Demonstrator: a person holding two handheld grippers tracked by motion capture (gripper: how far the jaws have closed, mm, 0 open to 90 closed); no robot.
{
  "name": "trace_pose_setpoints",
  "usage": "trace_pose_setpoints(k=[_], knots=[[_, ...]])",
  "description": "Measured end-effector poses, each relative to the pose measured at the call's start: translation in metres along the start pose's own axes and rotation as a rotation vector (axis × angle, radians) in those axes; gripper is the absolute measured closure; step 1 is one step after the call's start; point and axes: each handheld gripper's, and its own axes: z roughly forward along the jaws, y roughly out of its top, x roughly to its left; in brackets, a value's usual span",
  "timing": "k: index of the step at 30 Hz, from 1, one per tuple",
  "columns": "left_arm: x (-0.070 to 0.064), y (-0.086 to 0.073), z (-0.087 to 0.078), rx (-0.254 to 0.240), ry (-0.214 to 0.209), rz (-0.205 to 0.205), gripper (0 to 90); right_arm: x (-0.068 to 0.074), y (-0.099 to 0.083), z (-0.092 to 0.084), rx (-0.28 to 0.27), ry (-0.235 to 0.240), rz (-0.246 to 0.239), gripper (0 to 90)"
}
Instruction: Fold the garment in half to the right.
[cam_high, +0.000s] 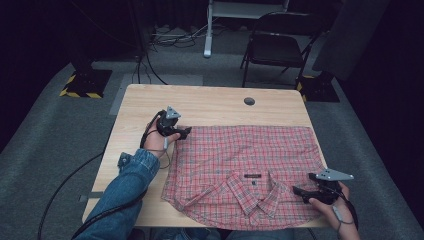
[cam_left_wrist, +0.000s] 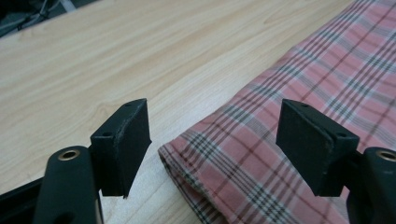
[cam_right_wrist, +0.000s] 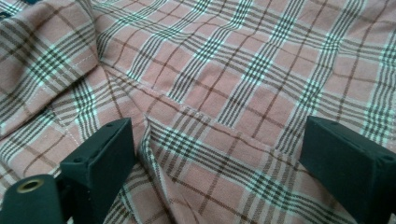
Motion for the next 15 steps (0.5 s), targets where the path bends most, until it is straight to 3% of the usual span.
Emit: trace_pose_setpoints(k=[7, 12, 15], knots=[[0.006, -0.01, 0.012, 0.041, 0.0, -0.033, 27.2, -0.004, 0.001, 0.001, 0.001, 0.008, -0.005, 10.5], [0.008, -0.013, 0.02, 0.063, -0.005, -0.031, 28.2, -0.007, 0.002, 0.002, 0.002, 0.011, -0.01, 10.5], [0.008, -0.015, 0.024, 0.084, -0.016, -0.043, 32.4, -0.007, 0.002, 0.002, 0.003, 0.01, -0.01, 10.5]])
